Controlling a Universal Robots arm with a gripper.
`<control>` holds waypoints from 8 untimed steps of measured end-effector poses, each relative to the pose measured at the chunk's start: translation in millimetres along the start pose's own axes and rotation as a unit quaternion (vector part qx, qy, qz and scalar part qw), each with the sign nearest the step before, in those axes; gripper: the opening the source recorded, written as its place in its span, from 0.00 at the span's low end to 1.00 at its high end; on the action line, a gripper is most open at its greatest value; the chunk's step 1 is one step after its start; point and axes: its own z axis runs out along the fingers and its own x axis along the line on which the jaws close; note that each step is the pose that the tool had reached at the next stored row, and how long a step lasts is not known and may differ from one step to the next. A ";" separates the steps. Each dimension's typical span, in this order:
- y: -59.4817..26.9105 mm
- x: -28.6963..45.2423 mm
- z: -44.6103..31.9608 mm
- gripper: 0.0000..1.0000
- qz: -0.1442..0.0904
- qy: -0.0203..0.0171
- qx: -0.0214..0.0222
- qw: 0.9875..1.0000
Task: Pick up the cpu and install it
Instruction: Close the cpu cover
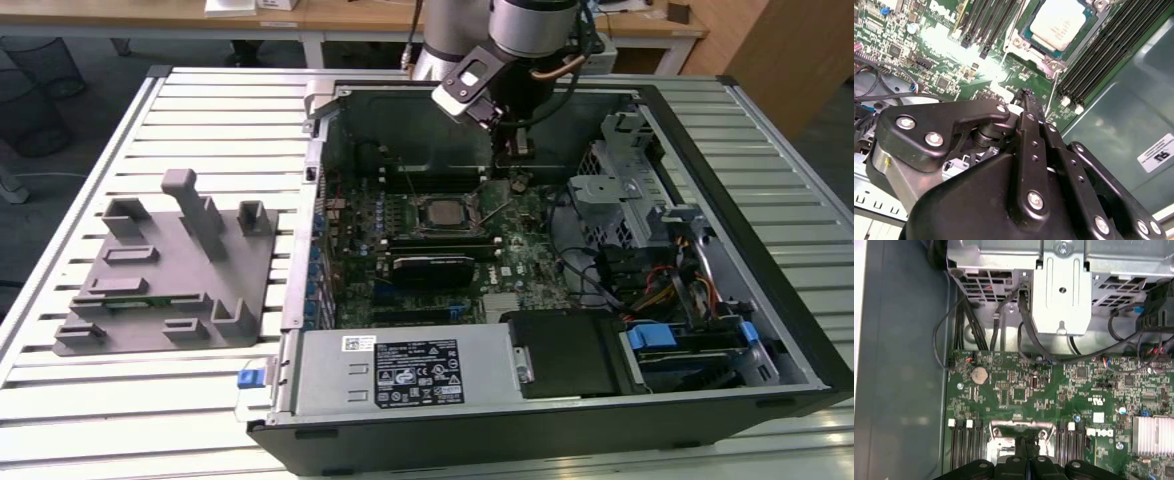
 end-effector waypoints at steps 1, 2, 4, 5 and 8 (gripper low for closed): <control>1.4 0.0 0.3 0.11 0.000 0.000 0.000 1.000; 1.8 0.0 0.9 0.11 0.000 0.000 0.000 1.000; 3.3 -0.1 2.3 0.11 0.000 0.000 0.000 1.000; 4.1 -0.2 3.1 0.11 0.000 0.000 0.000 1.000; 10.2 -0.3 5.3 0.11 0.000 0.000 0.002 1.000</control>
